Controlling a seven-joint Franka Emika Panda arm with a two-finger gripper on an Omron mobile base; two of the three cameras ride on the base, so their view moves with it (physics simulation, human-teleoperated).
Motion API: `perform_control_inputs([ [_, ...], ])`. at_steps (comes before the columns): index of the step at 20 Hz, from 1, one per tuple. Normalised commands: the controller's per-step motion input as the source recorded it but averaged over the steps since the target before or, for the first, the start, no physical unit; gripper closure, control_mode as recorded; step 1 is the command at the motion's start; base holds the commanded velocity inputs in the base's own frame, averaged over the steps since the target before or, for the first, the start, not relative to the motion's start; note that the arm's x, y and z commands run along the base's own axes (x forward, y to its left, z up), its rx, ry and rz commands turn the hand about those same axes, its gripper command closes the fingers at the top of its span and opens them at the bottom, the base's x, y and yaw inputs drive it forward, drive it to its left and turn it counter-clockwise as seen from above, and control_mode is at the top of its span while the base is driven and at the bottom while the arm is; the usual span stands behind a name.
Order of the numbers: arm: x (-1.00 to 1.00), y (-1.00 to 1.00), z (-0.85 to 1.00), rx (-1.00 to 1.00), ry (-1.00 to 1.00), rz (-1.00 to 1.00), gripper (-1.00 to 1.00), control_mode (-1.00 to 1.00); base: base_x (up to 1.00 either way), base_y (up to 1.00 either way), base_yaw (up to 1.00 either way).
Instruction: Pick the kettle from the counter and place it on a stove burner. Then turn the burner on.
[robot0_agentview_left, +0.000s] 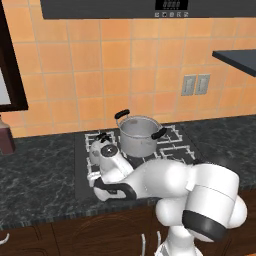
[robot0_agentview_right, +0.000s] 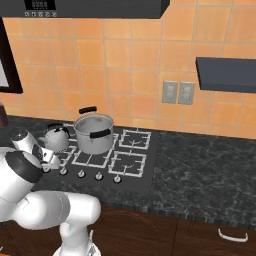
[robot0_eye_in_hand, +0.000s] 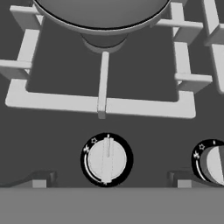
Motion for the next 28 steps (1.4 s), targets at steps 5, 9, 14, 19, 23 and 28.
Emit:
perform_control_inputs([
  [5,0.20,0.00,-0.04,-0.01,0.00,-0.04,-1.00,-1.00,0.00,0.00,0.00],
  [9,0.03,0.00,0.00,0.00,0.00,-0.01,-1.00,-1.00,0.00,0.00,0.00],
  [14,0.01,0.06,-0.02,0.00,0.00,0.00,-1.00,-1.00,0.00,0.00,0.00],
  [19,0.00,0.00,-0.01,0.00,0.00,0.00,1.00,-1.00,0.00,0.00,0.00],
  [23,0.00,0.00,0.00,0.00,0.00,0.00,1.00,-1.00,0.00,0.00,0.00],
  [28,0.00,0.00,0.00,0.00,0.00,0.00,1.00,-1.00,0.00,0.00,0.00],
])
